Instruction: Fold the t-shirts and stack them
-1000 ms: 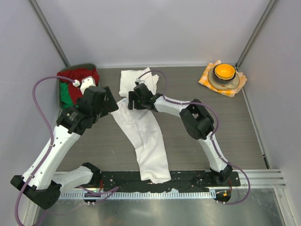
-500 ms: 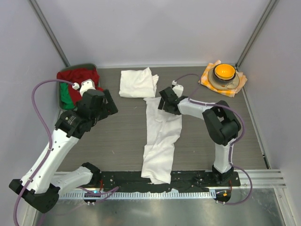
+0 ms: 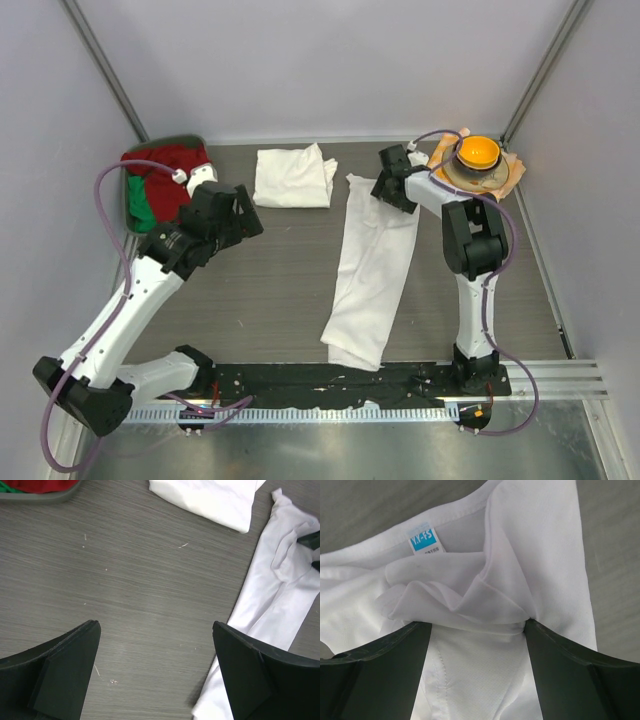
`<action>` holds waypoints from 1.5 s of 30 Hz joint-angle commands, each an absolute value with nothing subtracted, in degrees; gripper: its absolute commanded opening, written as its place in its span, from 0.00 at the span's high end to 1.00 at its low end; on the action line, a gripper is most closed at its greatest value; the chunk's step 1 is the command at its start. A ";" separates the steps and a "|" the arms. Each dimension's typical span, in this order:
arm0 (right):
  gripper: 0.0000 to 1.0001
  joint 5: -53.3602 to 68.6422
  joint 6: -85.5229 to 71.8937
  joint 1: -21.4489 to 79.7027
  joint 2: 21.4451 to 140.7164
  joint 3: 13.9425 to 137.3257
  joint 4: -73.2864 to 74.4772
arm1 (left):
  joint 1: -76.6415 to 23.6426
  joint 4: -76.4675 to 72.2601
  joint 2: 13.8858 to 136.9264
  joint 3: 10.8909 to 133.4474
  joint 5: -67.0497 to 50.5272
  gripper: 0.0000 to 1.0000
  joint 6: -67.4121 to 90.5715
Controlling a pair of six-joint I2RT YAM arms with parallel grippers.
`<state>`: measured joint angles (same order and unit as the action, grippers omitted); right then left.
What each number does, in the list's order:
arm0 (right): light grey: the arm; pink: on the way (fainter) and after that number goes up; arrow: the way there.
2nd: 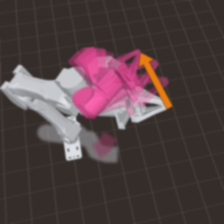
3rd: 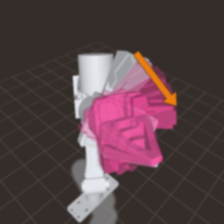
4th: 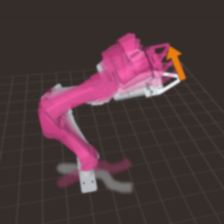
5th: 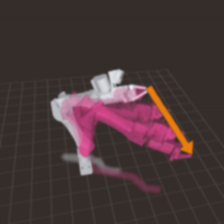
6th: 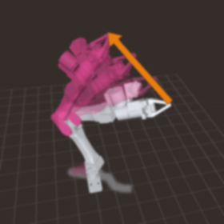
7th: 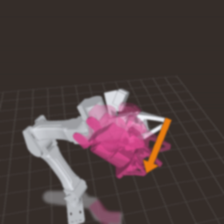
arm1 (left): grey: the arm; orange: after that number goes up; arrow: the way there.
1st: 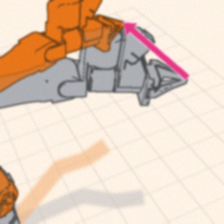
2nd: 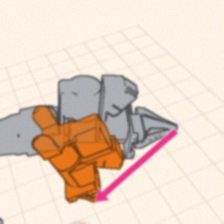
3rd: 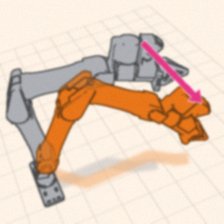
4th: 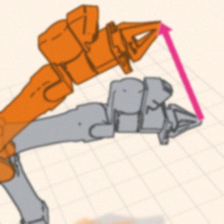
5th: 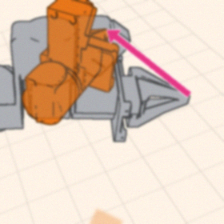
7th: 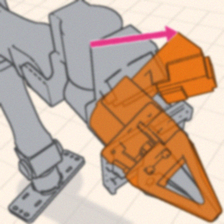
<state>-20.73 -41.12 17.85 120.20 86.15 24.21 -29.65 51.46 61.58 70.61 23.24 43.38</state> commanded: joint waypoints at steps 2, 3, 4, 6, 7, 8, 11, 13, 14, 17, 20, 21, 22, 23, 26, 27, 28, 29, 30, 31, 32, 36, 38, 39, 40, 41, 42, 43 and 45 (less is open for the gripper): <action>0.18 -14.77 -35.16 16.17 133.58 103.39 34.62 | -29.36 46.15 65.21 70.23 20.74 0.01 42.98; 0.18 -14.16 -34.03 16.17 134.72 106.14 35.50 | -29.36 45.71 65.56 69.79 20.74 0.01 42.98; 0.18 -13.63 -32.27 16.17 135.43 108.69 36.38 | -29.36 45.01 66.35 68.83 20.74 0.01 43.07; 0.18 -11.96 -30.94 16.26 135.97 114.07 37.44 | -29.36 44.30 67.06 67.77 20.83 0.01 43.07; 0.18 -11.69 -29.37 16.26 135.44 115.04 37.44 | -29.36 43.34 67.41 66.37 20.66 0.01 43.33; 0.18 -11.86 -28.57 16.69 133.26 115.66 37.18 | -29.36 43.07 68.20 65.75 20.22 0.00 43.42; 0.16 -16.94 -26.02 18.27 124.33 111.47 34.30 | -29.36 41.58 69.08 62.94 18.55 0.00 44.38; 0.13 -19.59 -25.05 19.59 117.72 104.46 31.57 | -29.36 40.17 68.65 60.22 16.28 0.00 45.26; 0.12 -21.34 -24.18 20.99 114.81 102.24 29.90 | -29.53 38.60 68.21 59.34 15.04 0.00 46.13; 0.03 -23.37 -24.17 23.46 103.47 95.29 32.15 | -30.49 35.70 67.59 55.99 12.31 0.00 47.72; 0.01 -23.46 -25.40 27.15 96.61 89.40 39.60 | -31.81 33.85 68.46 53.01 8.37 0.00 48.95; 0.01 -24.08 -26.62 29.77 95.29 87.56 41.47 | -32.43 32.27 69.25 52.30 7.04 0.00 49.74; 0.01 -24.17 -27.85 30.75 92.14 82.67 42.70 | -33.21 30.95 69.69 50.90 6.34 0.00 50.18; 0.01 -23.65 -29.43 31.63 90.54 79.75 44.11 | -35.22 29.46 70.13 50.11 4.76 0.00 50.62; 0.02 -18.38 -37.85 33.48 81.50 65.34 42.46 | -38.83 25.41 72.51 49.48 2.73 0.01 52.20; 0.04 -17.41 -41.45 33.57 78.95 61.82 41.84 | -39.80 23.92 72.94 49.48 2.38 0.02 53.08; 0.05 -16.53 -43.49 33.75 76.49 55.26 41.49 | -40.51 23.12 73.65 49.40 1.85 0.02 53.52; 0.06 -16.00 -44.90 33.84 70.98 52.41 40.88 | -41.56 21.72 74.00 49.22 1.06 0.01 53.96; 0.08 -15.39 -45.87 33.92 68.67 49.86 40.96 | -41.92 20.32 74.26 48.44 0.18 0.01 54.31; 0.09 -14.95 -47.71 34.01 66.12 46.18 41.22 | -42.36 18.56 74.96 48.25 -1.30 0.02 55.27; 0.10 -14.68 -48.42 34.19 62.44 44.92 43.05 | -42.71 17.67 75.49 47.99 -1.93 0.02 55.63; 0.16 -12.05 -51.15 35.42 55.48 40.96 46.66 | -44.47 15.38 78.39 47.99 -2.73 0.02 56.77; 0.19 -12.04 -53.16 36.73 54.15 40.34 48.94 | -45.52 14.33 80.76 48.34 -3.34 0.02 57.04; 0.21 -12.39 -53.87 37.78 53.10 40.25 49.48 | -45.79 14.07 81.47 48.51 -3.25 0.02 57.39; 0.22 -12.13 -54.40 38.58 52.74 39.91 49.66 | -46.05 13.54 82.08 48.52 -3.25 0.02 57.74; 0.23 -12.13 -55.45 39.19 52.39 39.82 50.27 | -46.75 12.32 82.70 48.43 -3.60 0.02 58.18; 0.28 -12.48 -56.15 40.42 52.12 39.73 50.71 | -47.19 12.13 84.10 48.78 -3.52 0.02 58.36; 0.29 -12.39 -56.60 41.04 51.77 39.29 50.97 | -47.46 11.95 84.81 48.95 -3.34 0.02 58.53; 0.31 -12.04 -58.09 42.09 51.33 38.76 51.50 | -48.16 10.82 86.82 49.22 -3.95 0.02 59.06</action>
